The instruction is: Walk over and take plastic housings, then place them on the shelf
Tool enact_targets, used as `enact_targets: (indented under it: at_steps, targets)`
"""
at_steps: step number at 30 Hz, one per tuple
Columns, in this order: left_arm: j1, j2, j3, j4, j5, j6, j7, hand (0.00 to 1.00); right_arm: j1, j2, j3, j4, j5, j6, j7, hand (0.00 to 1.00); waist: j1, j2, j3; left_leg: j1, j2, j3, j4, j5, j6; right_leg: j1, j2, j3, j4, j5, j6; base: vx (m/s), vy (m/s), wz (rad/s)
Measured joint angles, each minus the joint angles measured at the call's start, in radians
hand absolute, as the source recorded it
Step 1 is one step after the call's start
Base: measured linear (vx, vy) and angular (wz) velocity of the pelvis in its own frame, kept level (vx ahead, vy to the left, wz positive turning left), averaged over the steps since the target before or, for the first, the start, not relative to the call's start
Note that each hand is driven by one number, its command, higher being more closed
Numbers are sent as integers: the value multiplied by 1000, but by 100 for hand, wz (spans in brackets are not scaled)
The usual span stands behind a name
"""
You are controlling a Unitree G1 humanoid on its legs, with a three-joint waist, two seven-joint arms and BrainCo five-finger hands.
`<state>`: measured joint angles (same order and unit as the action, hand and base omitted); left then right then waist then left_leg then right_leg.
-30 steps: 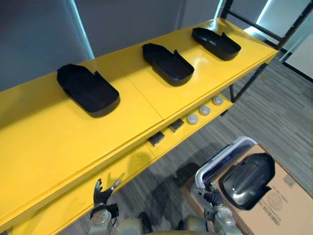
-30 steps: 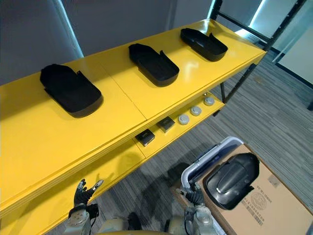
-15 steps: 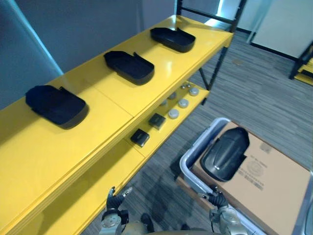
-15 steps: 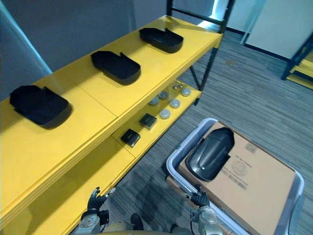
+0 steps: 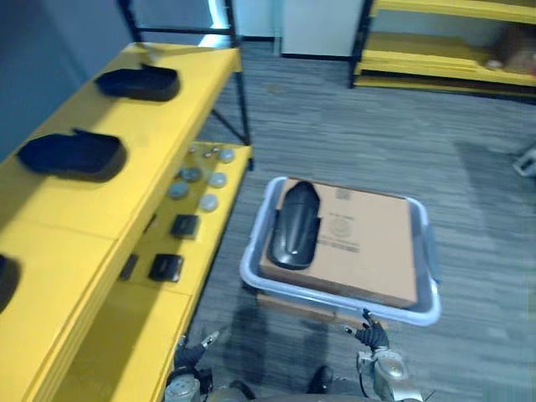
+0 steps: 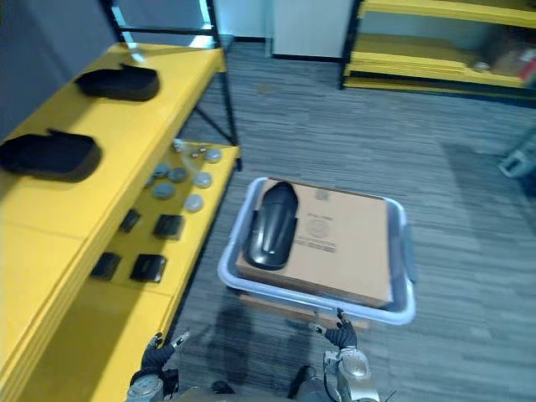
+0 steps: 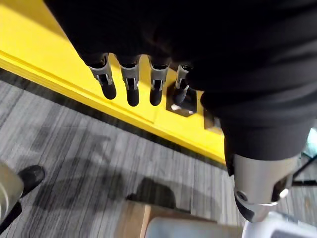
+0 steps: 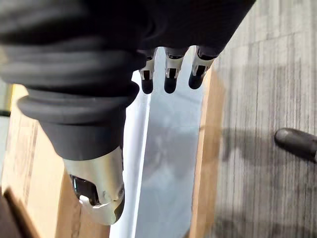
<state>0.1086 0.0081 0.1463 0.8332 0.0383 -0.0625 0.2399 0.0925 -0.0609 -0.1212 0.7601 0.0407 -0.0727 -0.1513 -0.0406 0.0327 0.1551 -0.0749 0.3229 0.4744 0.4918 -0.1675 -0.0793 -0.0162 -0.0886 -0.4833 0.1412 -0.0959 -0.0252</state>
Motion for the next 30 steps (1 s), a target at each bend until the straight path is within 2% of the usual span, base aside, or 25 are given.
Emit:
enact_targets:
  at_steps: [1, 2, 4, 5, 6, 8, 9, 12, 15, 17, 22, 27, 30]
  targets:
    - [0, -6, 0, 0, -6, 0, 0, 0, 0, -4, -4, 0, 6, 0, -3, 0, 1, -3, 6, 1, -28, -63, -16, -6, -8, 0, -5, 20, 7, -3, 0, 26, 62, -74]
    - [0, -7, -4, 0, -11, -1, 0, 0, -1, -6, -11, 0, 11, -1, -4, 0, 0, -1, 11, -1, -84, -154, -56, -20, -22, 1, -23, 48, 17, -8, 2, 57, 78, -59]
    - [-3, -6, -10, -4, -32, -1, 1, 0, 6, -4, -27, 1, 29, -1, -8, 0, 0, 6, 18, -11, -149, -255, -150, -18, -30, 11, -41, 78, 32, -17, 23, 76, 114, -51]
    - [-2, -6, -12, -8, -32, -1, 2, 0, 9, -6, -27, 2, 29, -1, -16, 0, 2, 16, 17, -10, -157, -280, -185, -5, -36, 11, -39, 85, 39, -18, 37, 104, 207, -45]
    - [0, 3, -26, -4, -35, -1, 2, 0, 12, -9, -30, 11, 29, -7, -21, 0, 3, 33, 21, -9, -160, -294, -217, 30, -4, 8, -33, 104, 61, -32, 64, 118, 182, -29]
    - [1, 14, -29, -6, -38, -1, 2, 0, 20, 4, -29, 9, 29, -9, -20, 0, -2, 22, 10, 4, -184, -288, -242, 24, 1, 14, -55, 113, 52, -30, 85, 174, 174, -11]
    - [-3, 20, -31, -6, -38, -1, 2, 0, 24, 19, -35, 9, 30, -10, -20, 0, 0, 2, 4, 10, -206, -280, -265, 28, 8, 10, -72, 120, 44, -21, 99, 203, 160, 2]
    - [-11, 38, -39, -6, -38, -1, 1, 0, 23, 24, -48, 9, 48, -10, -19, 0, 0, -22, 1, 17, -242, -280, -286, 36, 20, 29, -88, 121, -2, 0, 121, 158, 103, 3]
    - [-10, 65, -37, -10, -38, -1, 2, 0, 11, 23, -76, 9, 71, -17, -20, 0, 2, -27, -1, 53, -263, -279, -313, 37, 24, 71, -97, 130, -48, 19, 124, 144, 86, 2]
    - [-10, 82, -34, -15, -38, -1, 2, 0, 8, 24, -80, 5, 77, -21, -20, 0, 2, -33, -4, 63, -265, -279, -322, 37, 24, 83, -96, 131, -61, 22, 123, 146, 47, 2]
    - [19, 85, -24, -30, -38, -1, 3, 0, 32, 25, -185, -42, 103, -21, -25, 0, 2, -41, -11, 112, -258, -273, -378, 37, 23, 106, -85, 139, -73, 25, 119, 105, 13, -4]
    - [62, 82, -16, -42, -37, 0, 2, 0, 82, 13, -331, -279, 105, -26, -74, 0, -3, -55, -28, 155, -253, -264, -388, 37, 23, 136, -85, 157, -80, 47, 120, 80, 30, -10]
    - [72, 80, -3, -42, -36, 0, 1, 0, 106, 12, -378, -440, 92, -33, -107, 0, -3, -60, -54, 158, -255, -263, -387, 37, 23, 139, -87, 158, -86, 62, 121, 73, 41, -3]
